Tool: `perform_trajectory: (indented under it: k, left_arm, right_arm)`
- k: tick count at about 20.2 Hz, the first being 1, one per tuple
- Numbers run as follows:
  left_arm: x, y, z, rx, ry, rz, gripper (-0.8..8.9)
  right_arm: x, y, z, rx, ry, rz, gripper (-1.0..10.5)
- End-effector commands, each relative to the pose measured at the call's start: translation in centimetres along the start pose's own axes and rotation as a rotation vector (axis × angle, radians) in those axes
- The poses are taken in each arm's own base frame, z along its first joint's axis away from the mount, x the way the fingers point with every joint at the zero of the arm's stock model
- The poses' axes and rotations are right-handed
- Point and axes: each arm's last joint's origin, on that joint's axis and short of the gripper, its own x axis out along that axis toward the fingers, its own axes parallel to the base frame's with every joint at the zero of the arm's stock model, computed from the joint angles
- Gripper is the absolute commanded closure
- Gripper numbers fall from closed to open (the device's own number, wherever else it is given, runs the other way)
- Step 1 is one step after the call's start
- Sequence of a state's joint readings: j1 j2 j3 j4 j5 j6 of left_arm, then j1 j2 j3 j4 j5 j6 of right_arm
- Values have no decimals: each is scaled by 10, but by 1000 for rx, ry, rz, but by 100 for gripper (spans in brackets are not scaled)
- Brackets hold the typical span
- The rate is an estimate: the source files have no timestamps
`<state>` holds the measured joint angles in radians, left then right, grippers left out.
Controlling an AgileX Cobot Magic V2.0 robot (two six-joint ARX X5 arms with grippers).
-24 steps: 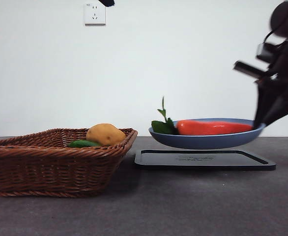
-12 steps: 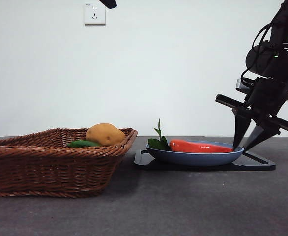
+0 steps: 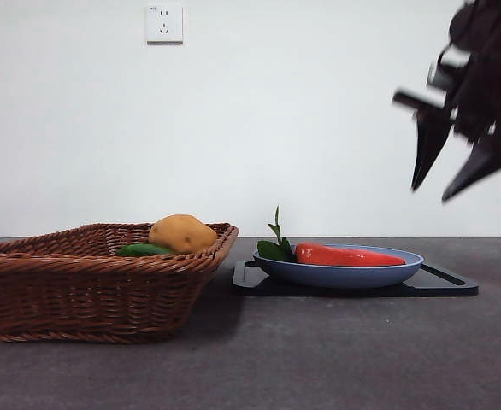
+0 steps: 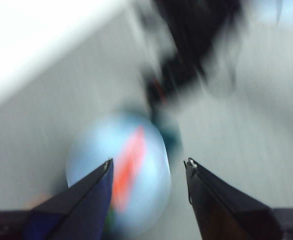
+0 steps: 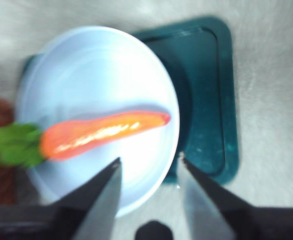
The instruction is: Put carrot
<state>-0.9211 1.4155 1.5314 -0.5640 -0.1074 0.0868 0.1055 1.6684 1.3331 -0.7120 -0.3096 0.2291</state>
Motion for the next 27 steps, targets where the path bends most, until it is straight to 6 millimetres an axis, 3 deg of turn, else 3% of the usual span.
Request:
perform_trajectory:
  k: [1, 3, 9, 14, 18, 25, 27]
  left_arm:
    - [3, 3, 20, -1, -181, 46, 636]
    - [2, 8, 26, -13, -250, 62, 819]
    - [2, 52, 14, -78, -165, 190, 807]
    - [-19, 89, -10, -129, -54, 304, 807]
    - [-49, 92, -41, -148, -100, 367, 807]
    - [-86, 67, -146, -228, -147, 418, 807]
    - [-91, 60, -166, -274, -168, 416, 807]
  right_arm:
    - [-25, 15, -2, -92, -46, -6, 878]
    - [-49, 30, -11, -172, -90, -65, 944]
    - [-99, 80, -48, -358, -265, -147, 944]
    - [-127, 102, -89, -455, -514, -72, 944]
    - [-128, 94, -127, -476, -633, -43, 944]
    - [-104, 56, -184, -457, -750, -4, 944]
    - [-98, 48, -194, -454, -759, 1, 944]
